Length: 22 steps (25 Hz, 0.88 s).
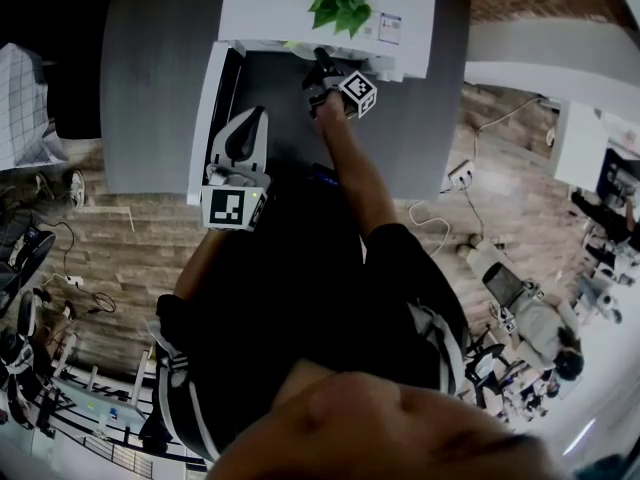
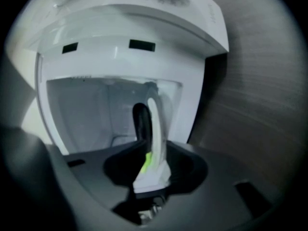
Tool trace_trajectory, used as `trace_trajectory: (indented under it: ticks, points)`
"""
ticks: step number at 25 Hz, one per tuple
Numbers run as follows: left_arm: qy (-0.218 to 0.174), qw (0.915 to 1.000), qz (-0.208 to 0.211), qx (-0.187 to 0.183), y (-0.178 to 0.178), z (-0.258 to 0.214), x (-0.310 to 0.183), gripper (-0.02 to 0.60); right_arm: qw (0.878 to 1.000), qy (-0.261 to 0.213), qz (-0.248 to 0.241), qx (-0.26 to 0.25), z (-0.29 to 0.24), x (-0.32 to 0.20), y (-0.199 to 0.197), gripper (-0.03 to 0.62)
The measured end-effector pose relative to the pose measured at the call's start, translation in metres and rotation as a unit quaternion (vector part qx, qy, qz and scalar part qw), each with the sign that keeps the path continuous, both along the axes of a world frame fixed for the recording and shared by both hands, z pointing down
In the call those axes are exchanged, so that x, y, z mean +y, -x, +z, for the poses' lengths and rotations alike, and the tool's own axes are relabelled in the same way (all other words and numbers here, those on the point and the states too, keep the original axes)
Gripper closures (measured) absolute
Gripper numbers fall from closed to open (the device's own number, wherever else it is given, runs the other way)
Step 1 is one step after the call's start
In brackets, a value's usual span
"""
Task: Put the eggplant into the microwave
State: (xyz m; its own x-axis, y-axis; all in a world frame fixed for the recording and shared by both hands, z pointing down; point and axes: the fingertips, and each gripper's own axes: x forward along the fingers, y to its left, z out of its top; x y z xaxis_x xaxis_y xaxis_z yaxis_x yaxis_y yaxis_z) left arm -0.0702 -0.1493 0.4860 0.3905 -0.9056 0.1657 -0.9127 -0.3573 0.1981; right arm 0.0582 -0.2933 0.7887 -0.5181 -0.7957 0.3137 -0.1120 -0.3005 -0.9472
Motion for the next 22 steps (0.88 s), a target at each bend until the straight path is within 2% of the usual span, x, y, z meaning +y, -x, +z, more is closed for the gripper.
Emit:
trace_trajectory:
  ticks: [7, 11, 15, 17, 19, 22]
  points:
    - [0.001, 1.0, 0.0, 0.004, -0.001, 0.0, 0.001, 0.546, 0.998, -0.028, -0.027, 0.043, -0.002, 0.0, -0.001, 0.429]
    - [-0.005, 1.0, 0.005, 0.001, -0.002, -0.001, 0.002, 0.546, 0.992, -0.049, -0.063, 0.094, -0.004, 0.002, -0.002, 0.414]
    - [-0.005, 1.0, 0.003, 0.007, -0.003, -0.006, 0.001, 0.546, 0.98, -0.056, -0.098, 0.161, -0.004, 0.01, -0.007, 0.401]
    - [-0.006, 1.0, 0.005, 0.005, -0.003, -0.005, 0.002, 0.546, 0.97, -0.065, -0.121, 0.201, -0.005, 0.014, -0.008, 0.401]
    - [-0.005, 1.0, 0.003, 0.007, -0.003, -0.007, 0.001, 0.546, 0.954, -0.076, -0.145, 0.253, -0.005, 0.017, -0.01, 0.401]
    - [-0.006, 0.9999, 0.005, 0.008, -0.004, -0.007, 0.002, 0.546, 0.916, -0.095, -0.181, 0.345, -0.005, 0.022, -0.013, 0.401]
